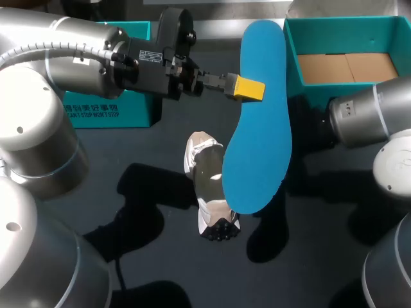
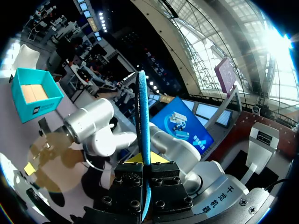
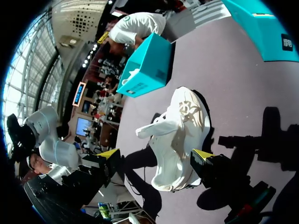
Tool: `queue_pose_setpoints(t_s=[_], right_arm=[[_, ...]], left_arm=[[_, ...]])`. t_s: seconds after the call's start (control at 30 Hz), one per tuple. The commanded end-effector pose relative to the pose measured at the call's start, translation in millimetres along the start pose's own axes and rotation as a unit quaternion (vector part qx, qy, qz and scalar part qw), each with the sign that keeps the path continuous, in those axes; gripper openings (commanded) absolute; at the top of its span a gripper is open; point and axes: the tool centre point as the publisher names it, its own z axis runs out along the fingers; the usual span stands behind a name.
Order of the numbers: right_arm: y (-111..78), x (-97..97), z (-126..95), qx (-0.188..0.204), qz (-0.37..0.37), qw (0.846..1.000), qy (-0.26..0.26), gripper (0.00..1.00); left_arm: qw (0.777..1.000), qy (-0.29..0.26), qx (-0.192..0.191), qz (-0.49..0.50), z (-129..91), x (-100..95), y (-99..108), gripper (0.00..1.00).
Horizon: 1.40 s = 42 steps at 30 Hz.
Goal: Take the shoe out of the shoebox, open the shoe tongue, remove and reinsert the insole, then place the shoe into the shoebox
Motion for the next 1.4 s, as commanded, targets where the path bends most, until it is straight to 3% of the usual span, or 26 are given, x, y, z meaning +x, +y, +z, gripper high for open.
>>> queue_pose_setpoints(t_s=[0.03,0.23,0.37,1.2,1.23,1.4], right_arm=[[0.2,8.3,-26.9,-0.005,0.004,0.998,0.07,1.0],[3.6,23.7,-35.6,0.005,0.012,0.995,0.099,1.0],[7.3,28.9,-41.0,-0.016,0.046,0.988,0.146,1.0],[7.3,28.9,-41.0,-0.016,0.046,0.988,0.146,1.0],[7.3,28.9,-41.0,-0.016,0.046,0.988,0.146,1.0],[7.3,28.9,-41.0,-0.016,0.046,0.988,0.146,1.0]], left_arm=[[1.0,-0.001,0.001,-0.001,0.7,-0.1,1.3,0.0],[1.0,-0.001,0.001,-0.001,0.7,-0.1,1.3,0.0],[1.0,-0.001,0.001,-0.001,0.7,-0.1,1.3,0.0],[1.0,-0.001,0.001,-0.001,0.7,-0.1,1.3,0.0],[1.0,0.004,0.014,0.001,1.7,-1.6,4.4,0.0],[0.984,-0.009,0.057,0.168,2.7,-12.8,23.3,0.0]])
